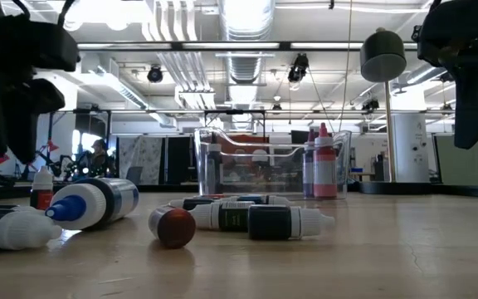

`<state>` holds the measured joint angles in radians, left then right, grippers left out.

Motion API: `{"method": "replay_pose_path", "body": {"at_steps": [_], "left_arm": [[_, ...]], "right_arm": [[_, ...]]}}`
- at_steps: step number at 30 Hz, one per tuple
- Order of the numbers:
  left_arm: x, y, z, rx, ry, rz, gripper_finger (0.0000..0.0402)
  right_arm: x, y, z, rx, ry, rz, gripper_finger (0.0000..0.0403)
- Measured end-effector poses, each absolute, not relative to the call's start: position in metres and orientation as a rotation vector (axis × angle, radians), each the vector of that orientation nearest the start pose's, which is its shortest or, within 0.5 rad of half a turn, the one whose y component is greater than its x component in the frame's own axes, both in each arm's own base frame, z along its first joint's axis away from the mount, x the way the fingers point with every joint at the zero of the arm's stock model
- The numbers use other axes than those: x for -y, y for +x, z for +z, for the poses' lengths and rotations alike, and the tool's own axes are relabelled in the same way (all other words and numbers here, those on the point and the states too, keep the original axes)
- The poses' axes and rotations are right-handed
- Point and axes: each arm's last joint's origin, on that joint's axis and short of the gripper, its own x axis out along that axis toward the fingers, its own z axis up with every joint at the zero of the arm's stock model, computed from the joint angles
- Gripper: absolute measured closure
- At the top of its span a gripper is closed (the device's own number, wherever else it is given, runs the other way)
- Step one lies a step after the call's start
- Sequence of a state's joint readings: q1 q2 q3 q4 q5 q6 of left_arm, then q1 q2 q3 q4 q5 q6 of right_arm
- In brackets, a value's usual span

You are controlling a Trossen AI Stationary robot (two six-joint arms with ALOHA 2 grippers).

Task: Pick & Place food coloring
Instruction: Put the left small orange food coloring bottle into the transparent bin

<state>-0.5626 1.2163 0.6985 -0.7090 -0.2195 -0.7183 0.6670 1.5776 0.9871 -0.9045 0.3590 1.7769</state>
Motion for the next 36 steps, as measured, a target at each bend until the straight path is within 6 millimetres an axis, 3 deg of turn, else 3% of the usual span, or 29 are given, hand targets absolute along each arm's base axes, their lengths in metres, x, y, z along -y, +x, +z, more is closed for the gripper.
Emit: {"method": "replay_pose_path", "body": {"at_steps": [10,21,29,36], "left_arm": [[0.103,0.183,0.178,-1.146,-0.077,0.214,0.0234],[0.108,0.191,0.153,-1.137,-0.094,0.210,0.0234],[0.108,0.199,0.149,-1.099,-0.124,0.207,0.0235],[0.107,0.201,0.144,-1.129,-0.117,0.200,0.0266]], "right_arm": [[-0.157,0.215,0.186,-1.018,0.783,-0.862,0.0179],[-0.157,0.215,0.186,-1.019,0.781,-0.860,0.0179],[-0.157,0.215,0.186,-1.022,0.774,-0.857,0.0179],[-0.156,0.215,0.186,-1.024,0.769,-0.858,0.0179]]}}
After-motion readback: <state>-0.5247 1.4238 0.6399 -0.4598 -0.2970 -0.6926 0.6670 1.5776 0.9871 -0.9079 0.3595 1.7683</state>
